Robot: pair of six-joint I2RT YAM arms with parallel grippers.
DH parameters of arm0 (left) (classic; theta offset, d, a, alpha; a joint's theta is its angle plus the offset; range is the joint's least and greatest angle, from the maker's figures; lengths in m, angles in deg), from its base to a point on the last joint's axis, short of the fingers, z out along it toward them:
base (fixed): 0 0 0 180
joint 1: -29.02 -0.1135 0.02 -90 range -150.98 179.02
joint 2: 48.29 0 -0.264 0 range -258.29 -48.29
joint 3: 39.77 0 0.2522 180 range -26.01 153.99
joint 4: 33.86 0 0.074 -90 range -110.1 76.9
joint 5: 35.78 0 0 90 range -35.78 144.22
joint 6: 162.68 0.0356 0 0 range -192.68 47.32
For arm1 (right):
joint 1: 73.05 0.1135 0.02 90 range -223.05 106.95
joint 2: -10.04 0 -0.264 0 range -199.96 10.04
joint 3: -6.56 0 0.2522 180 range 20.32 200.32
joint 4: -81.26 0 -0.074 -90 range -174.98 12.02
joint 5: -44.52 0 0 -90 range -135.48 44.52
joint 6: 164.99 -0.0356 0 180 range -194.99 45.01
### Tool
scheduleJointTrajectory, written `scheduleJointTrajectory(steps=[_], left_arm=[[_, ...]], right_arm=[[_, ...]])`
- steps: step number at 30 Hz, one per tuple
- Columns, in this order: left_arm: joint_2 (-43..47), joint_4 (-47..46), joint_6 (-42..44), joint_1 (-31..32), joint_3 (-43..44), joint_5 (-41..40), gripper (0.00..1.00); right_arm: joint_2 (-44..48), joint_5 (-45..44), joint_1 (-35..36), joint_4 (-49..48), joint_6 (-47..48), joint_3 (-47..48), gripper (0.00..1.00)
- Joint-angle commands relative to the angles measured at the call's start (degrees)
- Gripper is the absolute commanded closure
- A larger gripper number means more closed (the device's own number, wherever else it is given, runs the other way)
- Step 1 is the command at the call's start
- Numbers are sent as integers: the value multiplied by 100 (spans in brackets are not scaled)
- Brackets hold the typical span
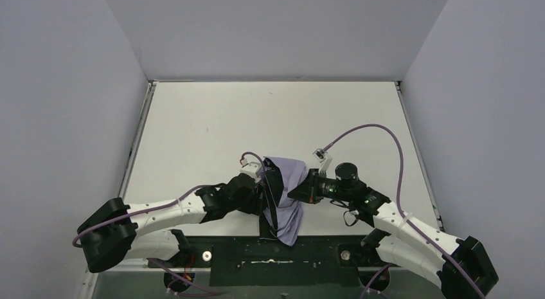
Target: Put away the umbrella
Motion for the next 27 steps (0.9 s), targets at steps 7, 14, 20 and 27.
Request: scheduleJointTrajectory(steps=[7, 14, 20, 27], left_arm=[[-127, -666, -75, -61, 100, 152, 50], [-53, -666, -119, -74, 25, 150, 50], [-99, -706, -147, -89, 7, 195, 50], [-39, -728, -155, -84, -51, 160, 50]], right_arm=[[126, 87, 748, -29, 84, -26, 76], [429, -369, 1326, 168, -137, -350, 58], [796, -464, 1539, 590, -278, -582, 53], [1124, -736, 1817, 1363, -295, -689, 50]])
